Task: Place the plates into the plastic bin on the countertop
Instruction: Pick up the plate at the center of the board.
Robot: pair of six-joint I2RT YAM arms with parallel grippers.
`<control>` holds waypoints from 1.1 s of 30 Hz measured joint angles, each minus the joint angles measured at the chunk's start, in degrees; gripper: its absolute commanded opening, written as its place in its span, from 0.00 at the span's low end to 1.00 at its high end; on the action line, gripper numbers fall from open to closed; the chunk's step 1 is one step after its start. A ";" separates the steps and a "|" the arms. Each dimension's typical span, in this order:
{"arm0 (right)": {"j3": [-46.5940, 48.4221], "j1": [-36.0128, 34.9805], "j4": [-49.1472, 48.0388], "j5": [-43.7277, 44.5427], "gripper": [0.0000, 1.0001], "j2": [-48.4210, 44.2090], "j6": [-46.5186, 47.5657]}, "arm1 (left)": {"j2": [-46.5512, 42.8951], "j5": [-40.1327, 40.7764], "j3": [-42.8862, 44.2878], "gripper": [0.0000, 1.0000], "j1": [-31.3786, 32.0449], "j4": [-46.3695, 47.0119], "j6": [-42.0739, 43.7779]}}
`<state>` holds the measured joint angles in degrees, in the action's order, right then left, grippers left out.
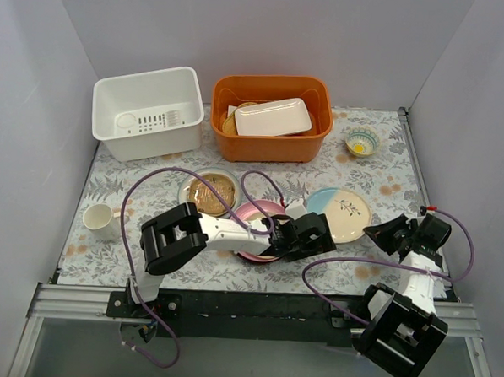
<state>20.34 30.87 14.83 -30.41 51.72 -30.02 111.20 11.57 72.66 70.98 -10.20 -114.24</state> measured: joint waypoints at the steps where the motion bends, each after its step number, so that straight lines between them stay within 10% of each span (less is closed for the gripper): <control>1: 0.00 0.02 -0.02 -0.15 0.01 0.00 0.02 | 0.87 0.11 -0.02 0.98 0.00 0.26 -0.04; 33: -2.19 1.70 -1.03 -2.89 0.01 -0.72 3.26 | 7.02 4.26 -0.55 0.98 -1.25 19.02 -0.92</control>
<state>18.15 32.58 13.80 -33.30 51.00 -26.76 118.21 15.84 72.12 69.73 8.82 -115.15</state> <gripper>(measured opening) 0.129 0.982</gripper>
